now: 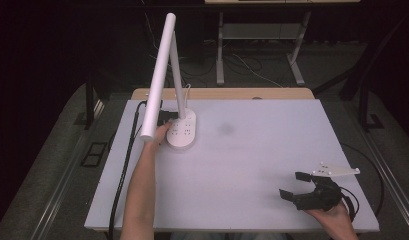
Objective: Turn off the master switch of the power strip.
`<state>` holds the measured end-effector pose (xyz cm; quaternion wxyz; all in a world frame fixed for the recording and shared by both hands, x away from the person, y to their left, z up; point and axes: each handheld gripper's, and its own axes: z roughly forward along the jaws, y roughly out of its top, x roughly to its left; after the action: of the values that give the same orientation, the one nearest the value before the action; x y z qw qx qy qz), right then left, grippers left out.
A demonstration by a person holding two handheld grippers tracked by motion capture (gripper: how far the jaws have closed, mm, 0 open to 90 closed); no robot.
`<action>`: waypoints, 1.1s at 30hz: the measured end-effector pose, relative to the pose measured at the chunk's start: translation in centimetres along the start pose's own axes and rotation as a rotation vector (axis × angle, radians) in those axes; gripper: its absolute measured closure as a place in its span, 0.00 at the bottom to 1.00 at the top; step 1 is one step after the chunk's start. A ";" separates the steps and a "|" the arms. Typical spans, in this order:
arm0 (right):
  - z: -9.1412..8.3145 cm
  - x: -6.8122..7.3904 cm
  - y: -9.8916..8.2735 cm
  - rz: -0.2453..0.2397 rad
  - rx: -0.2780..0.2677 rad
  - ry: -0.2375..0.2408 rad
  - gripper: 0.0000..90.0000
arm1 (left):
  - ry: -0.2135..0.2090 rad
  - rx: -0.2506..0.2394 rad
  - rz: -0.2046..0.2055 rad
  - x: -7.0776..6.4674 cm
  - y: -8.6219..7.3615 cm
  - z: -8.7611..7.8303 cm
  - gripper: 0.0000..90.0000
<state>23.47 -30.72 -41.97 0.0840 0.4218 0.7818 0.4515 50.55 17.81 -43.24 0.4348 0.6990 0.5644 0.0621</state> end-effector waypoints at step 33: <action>-0.4 0.0 0.0 -0.006 -0.009 0.000 0.06 | -0.053 -0.046 -0.116 1.2 -0.4 -0.6 1.00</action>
<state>23.26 -30.99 -41.78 0.0874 0.4191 0.7809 0.4548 50.29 19.18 -43.64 0.4683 0.6564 0.5906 0.0311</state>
